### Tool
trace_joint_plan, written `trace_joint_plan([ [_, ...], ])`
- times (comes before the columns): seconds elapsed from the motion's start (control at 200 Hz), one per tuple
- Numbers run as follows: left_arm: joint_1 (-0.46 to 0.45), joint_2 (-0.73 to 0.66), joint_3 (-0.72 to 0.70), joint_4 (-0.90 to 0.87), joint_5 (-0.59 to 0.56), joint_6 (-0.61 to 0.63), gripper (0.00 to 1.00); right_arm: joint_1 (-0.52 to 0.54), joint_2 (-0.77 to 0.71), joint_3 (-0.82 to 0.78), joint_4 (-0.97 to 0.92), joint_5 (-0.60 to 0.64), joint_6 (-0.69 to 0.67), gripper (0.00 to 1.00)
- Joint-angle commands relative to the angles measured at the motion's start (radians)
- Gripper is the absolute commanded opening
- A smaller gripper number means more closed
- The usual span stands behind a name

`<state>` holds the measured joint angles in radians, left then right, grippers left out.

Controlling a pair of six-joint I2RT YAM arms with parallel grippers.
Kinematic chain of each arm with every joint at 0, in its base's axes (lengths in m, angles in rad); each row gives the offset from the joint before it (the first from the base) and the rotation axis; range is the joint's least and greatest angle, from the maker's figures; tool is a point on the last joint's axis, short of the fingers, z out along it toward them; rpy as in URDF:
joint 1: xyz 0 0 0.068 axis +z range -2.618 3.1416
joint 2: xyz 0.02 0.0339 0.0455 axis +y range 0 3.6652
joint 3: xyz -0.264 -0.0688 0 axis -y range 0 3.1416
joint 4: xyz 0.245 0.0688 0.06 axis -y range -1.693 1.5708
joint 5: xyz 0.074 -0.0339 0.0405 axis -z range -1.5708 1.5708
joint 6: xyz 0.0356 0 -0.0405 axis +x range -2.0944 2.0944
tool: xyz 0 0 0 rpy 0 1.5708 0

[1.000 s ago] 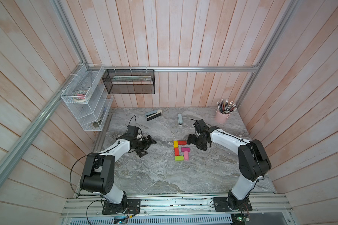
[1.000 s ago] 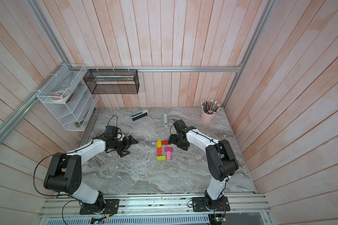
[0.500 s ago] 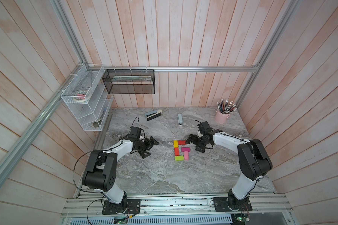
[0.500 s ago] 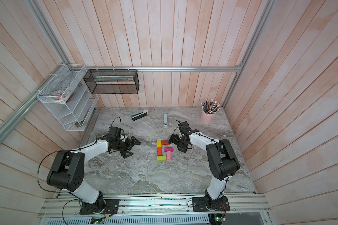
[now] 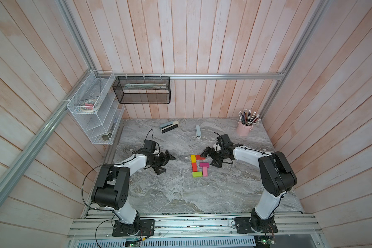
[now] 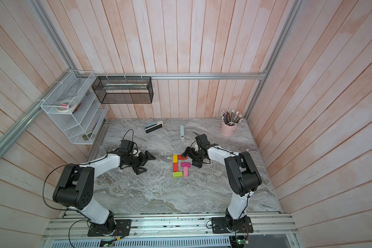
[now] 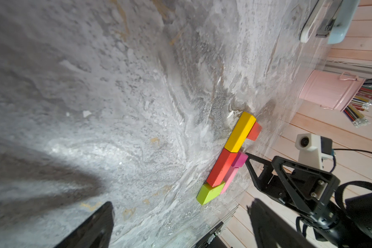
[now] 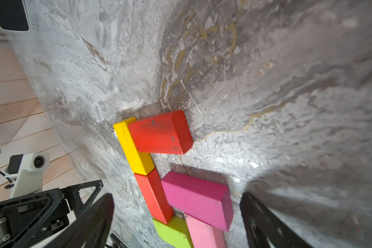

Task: Assemble the number 6 with building blocks
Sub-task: Assemble the building block at the center of the board.

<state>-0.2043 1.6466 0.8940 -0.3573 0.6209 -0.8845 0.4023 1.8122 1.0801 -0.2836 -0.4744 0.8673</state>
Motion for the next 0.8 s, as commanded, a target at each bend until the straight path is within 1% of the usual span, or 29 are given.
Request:
trace_joint_plan([
  [0.0, -0.006, 0.009, 0.025, 0.016, -0.002, 0.001, 1.0, -0.004, 0.017, 0.008, 0.011, -0.03, 0.004, 0.95],
  [0.375, -0.007, 0.01, 0.023, 0.018, -0.003, 0.004, 1.0, 0.0, 0.021, -0.004, 0.068, -0.086, 0.018, 0.95],
  [0.79, -0.007, 0.004, 0.013, 0.015, -0.01, 0.01, 1.0, 0.017, 0.036, 0.001, 0.077, -0.115, 0.019, 0.95],
])
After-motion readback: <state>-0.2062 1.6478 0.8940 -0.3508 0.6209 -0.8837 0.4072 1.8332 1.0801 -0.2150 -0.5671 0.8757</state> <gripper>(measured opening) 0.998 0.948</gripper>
